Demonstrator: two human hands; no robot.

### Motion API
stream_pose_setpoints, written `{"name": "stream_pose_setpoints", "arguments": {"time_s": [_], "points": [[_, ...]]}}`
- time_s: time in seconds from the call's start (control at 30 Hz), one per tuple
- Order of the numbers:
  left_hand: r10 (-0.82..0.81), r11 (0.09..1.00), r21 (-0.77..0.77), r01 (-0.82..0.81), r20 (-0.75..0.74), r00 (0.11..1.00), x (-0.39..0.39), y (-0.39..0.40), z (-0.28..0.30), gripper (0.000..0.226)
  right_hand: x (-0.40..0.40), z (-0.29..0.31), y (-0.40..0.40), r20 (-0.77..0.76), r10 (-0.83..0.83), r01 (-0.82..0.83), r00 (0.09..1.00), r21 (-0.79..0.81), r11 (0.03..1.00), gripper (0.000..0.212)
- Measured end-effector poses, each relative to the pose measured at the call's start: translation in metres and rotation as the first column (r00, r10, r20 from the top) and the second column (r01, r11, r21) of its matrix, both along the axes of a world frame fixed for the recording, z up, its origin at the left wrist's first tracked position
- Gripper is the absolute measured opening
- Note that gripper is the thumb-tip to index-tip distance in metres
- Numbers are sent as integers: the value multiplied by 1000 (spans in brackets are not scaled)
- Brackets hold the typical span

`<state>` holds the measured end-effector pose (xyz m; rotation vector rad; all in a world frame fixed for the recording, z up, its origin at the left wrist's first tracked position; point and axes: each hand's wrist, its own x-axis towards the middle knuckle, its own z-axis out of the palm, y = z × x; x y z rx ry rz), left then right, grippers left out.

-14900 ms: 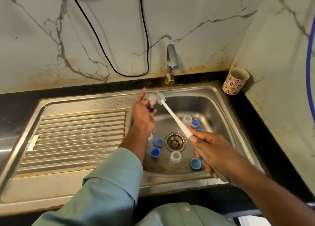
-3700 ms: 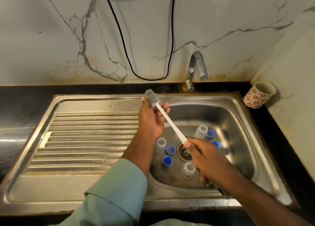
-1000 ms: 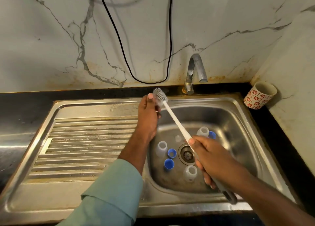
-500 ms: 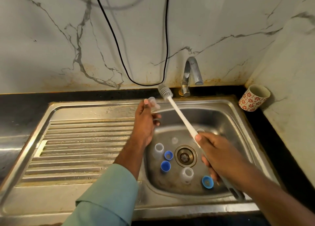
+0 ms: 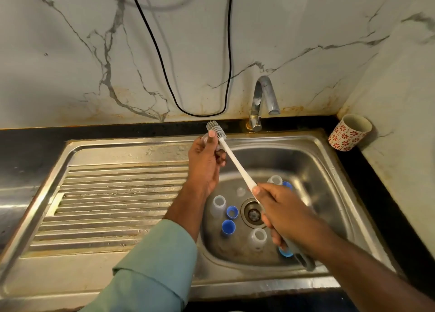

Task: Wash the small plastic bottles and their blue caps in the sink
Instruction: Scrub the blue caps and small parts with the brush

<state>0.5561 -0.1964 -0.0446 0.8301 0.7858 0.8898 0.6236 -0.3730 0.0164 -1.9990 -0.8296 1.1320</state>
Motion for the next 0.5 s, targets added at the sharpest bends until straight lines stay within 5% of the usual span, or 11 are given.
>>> {"name": "stream_pose_setpoints", "arguments": {"time_s": [0.5], "points": [[-38, 996, 80, 38, -9, 999, -19, 10, -6, 17, 4, 11, -14, -58, 45, -45, 997, -1, 999, 25]]}}
